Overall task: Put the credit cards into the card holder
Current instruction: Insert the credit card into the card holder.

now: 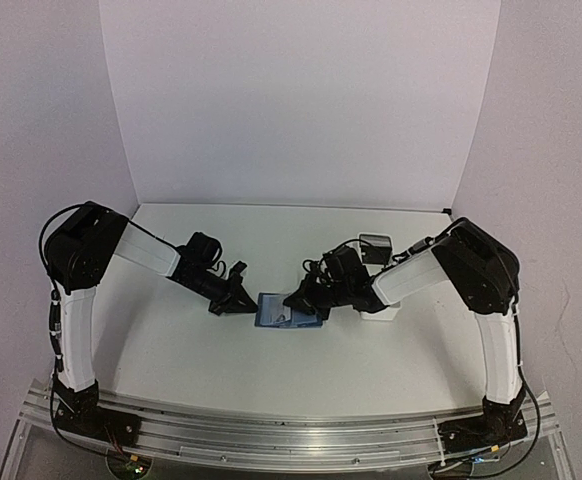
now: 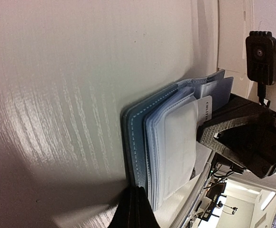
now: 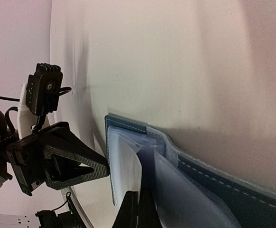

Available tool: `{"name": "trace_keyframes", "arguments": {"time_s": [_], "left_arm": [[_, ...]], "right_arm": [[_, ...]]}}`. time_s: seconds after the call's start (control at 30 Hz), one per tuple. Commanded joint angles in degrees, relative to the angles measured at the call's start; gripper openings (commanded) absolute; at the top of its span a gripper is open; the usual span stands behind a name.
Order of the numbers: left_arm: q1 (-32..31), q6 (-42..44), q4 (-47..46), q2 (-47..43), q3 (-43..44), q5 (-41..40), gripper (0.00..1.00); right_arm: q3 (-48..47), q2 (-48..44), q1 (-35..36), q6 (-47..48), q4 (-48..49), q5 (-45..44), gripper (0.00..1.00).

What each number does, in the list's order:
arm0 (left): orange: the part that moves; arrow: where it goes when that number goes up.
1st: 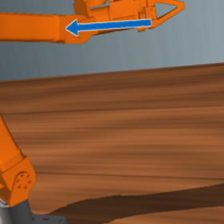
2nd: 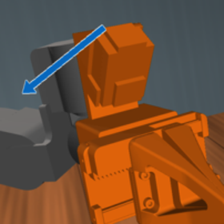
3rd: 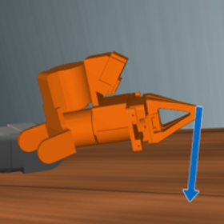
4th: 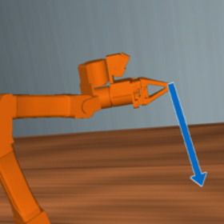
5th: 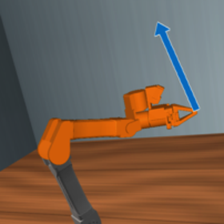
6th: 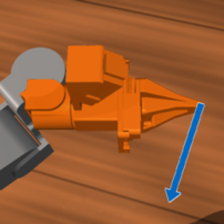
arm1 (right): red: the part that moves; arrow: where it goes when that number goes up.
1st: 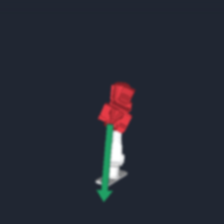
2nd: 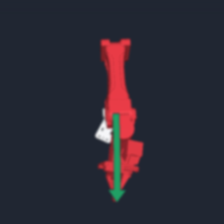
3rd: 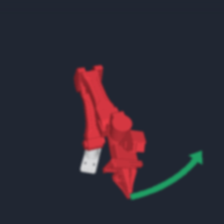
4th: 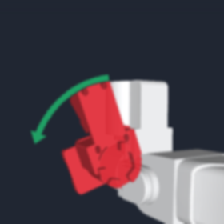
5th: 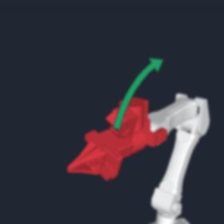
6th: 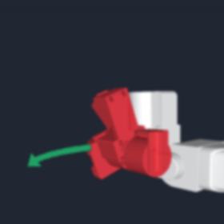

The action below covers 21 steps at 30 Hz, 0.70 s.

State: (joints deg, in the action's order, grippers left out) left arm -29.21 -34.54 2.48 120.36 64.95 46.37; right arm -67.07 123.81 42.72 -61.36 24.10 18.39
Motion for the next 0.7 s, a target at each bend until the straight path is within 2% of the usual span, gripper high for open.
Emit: {"name": "trace_keyframes", "arguments": {"time_s": [0.0, 0.2, 0.23, 0.33, 0.37, 0.43, 0.5, 0.67], "left_arm": [[-0.50, 1.11, 4.72, 3.33, -0.34, -7.30, 0.00], [-0.50, 1.06, 4.60, 3.46, -0.48, -7.19, 0.00], [-0.50, 1.09, 4.61, 3.48, -0.44, -7.23, 0.00], [-0.50, 1.22, 4.62, 3.55, -0.26, -7.26, 0.00], [-0.49, 1.23, 4.64, 3.57, -0.18, -7.26, 0.00], [-0.49, 1.31, 4.64, 3.57, -0.17, -7.26, 0.00], [-0.54, 1.29, 4.93, 3.57, -0.05, -7.32, 0.00], [-0.50, 1.39, 5.78, 3.57, 0.24, -7.88, 0.00]], "right_arm": [[-0.34, 3.48, 0.61, 1.60, -1.22, 4.52, 0.00], [1.17, 4.73, 0.72, -0.09, 4.73, 4.87, 0.01], [0.26, 5.49, 0.77, 0.16, 4.71, 5.28, 0.07], [-1.42, 6.75, 1.00, 0.23, 4.73, 6.36, 0.13], [-2.07, 7.37, 1.50, -0.02, 4.64, 6.66, 0.21], [-1.75, 7.22, 1.73, -0.27, 4.30, 6.37, 0.28], [-0.94, 6.12, 2.05, -0.07, 2.64, 4.77, 0.35], [-5.08, 3.53, 3.01, 6.01, -10.34, -1.27, 0.40]]}}
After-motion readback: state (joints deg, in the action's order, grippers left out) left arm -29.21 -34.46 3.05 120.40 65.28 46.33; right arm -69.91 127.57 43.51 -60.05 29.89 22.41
